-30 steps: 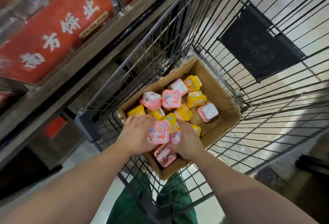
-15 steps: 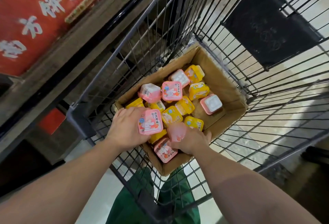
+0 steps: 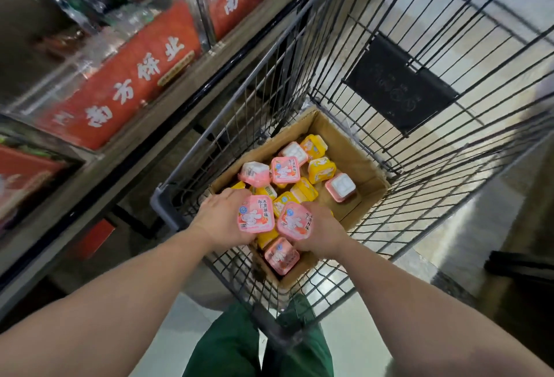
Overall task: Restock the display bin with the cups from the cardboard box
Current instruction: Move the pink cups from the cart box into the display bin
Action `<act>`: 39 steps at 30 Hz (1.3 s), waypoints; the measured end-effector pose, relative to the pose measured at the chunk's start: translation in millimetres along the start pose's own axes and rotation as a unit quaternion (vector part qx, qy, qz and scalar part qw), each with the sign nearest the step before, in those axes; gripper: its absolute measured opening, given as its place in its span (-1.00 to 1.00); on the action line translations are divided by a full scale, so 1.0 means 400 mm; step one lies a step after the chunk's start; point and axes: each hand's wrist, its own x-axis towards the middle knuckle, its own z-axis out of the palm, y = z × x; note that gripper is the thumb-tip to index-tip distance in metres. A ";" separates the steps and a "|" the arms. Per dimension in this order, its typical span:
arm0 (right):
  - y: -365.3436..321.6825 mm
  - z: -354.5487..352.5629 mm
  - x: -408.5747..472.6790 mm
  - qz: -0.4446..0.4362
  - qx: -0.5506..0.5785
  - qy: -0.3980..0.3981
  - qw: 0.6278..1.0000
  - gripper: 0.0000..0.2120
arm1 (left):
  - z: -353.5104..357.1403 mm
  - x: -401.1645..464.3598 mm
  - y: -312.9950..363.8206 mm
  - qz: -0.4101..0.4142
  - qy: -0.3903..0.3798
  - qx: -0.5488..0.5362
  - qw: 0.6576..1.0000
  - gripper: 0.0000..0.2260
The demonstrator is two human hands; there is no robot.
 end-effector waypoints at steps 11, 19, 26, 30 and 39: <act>-0.277 -0.098 -0.302 -0.177 -0.115 0.059 0.976 -0.13 | -0.172 -0.306 0.014 0.062 0.094 -0.176 0.978 -0.52; -0.533 0.101 -0.573 -0.340 -0.142 0.019 0.929 -0.19 | -0.160 -0.788 -0.150 -0.025 0.261 -0.256 0.930 -0.21; -0.798 0.413 -0.806 -0.455 -0.186 -0.047 0.869 -0.09 | -0.119 -1.245 -0.347 -0.094 0.379 -0.286 0.875 -0.19; -0.975 0.671 -0.934 -0.511 -0.207 -0.081 0.830 -0.19 | -0.063 -1.525 -0.518 -0.141 0.474 -0.317 0.809 0.09; -1.333 1.403 -1.213 -0.567 -0.167 -0.170 0.788 -0.16 | 0.044 -2.176 -1.004 -0.263 0.574 -0.301 0.715 -0.26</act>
